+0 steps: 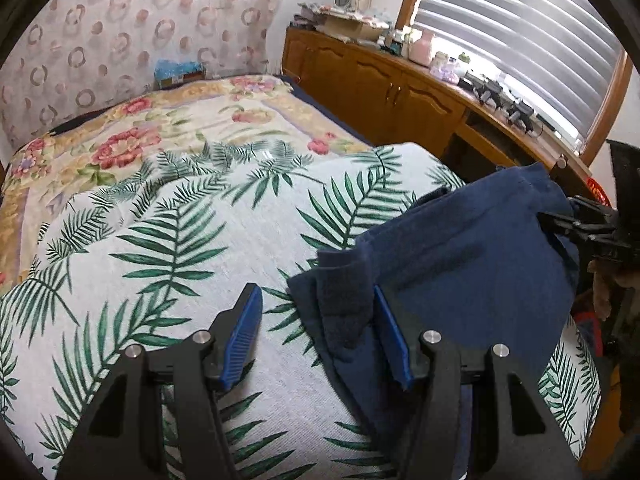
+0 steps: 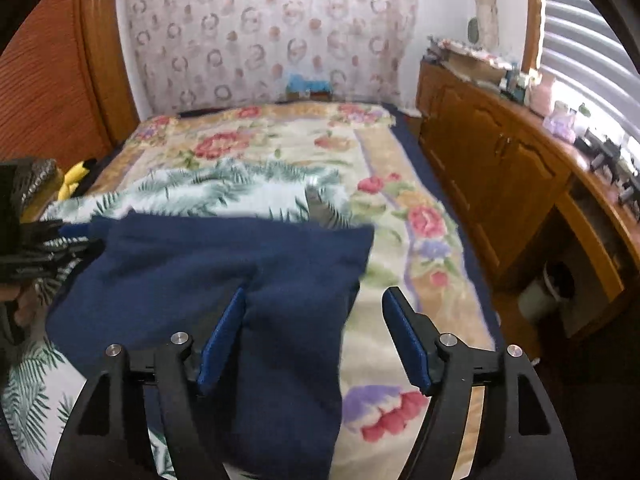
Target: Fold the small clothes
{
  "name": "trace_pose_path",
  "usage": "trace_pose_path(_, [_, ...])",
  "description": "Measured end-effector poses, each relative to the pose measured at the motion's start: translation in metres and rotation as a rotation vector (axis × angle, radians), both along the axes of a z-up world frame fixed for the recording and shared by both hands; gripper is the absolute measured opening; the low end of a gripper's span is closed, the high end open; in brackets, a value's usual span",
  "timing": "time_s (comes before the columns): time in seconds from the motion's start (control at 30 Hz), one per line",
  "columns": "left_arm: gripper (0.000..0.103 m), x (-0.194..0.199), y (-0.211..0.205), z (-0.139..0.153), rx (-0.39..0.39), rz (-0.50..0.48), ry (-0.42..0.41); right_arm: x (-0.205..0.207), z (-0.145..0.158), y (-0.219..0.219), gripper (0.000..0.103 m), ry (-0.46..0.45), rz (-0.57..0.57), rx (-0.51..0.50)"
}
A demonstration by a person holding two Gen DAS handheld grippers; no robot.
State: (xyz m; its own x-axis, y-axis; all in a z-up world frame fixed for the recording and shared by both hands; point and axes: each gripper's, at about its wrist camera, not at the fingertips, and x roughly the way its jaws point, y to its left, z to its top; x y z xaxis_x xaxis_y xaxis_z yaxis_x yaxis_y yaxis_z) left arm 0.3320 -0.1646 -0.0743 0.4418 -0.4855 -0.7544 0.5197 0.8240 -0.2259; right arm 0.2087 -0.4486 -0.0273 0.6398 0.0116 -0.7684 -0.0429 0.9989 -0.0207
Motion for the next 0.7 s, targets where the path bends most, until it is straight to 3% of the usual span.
trace_pose_path(0.13, [0.056, 0.002, 0.0, 0.001, -0.011, -0.003, 0.026, 0.01, -0.021, -0.011, 0.078, 0.054, -0.015, 0.071])
trace_pose_path(0.27, [0.056, 0.003, 0.002, 0.001, -0.028, -0.006, 0.037, 0.015, -0.036, -0.02, 0.079, 0.095, 0.001, 0.23])
trace_pose_path(0.4, [0.045, 0.005, -0.001, 0.001, -0.056, -0.025, 0.063, 0.015, -0.039, -0.021, 0.078, 0.11, 0.023, 0.281])
trace_pose_path(0.53, [0.041, 0.009, 0.0, 0.001, -0.075, -0.022, 0.076, 0.01, -0.038, -0.018, 0.06, 0.119, 0.052, 0.316])
trace_pose_path(0.63, [0.022, 0.009, 0.0, 0.002, -0.106, -0.034, 0.103, 0.006, -0.033, -0.009, 0.043, 0.109, 0.084, 0.295])
trace_pose_path(0.7, [0.017, 0.004, -0.004, 0.007, -0.092, -0.038, 0.077, 0.003, -0.029, 0.0, 0.036, 0.092, 0.099, 0.24])
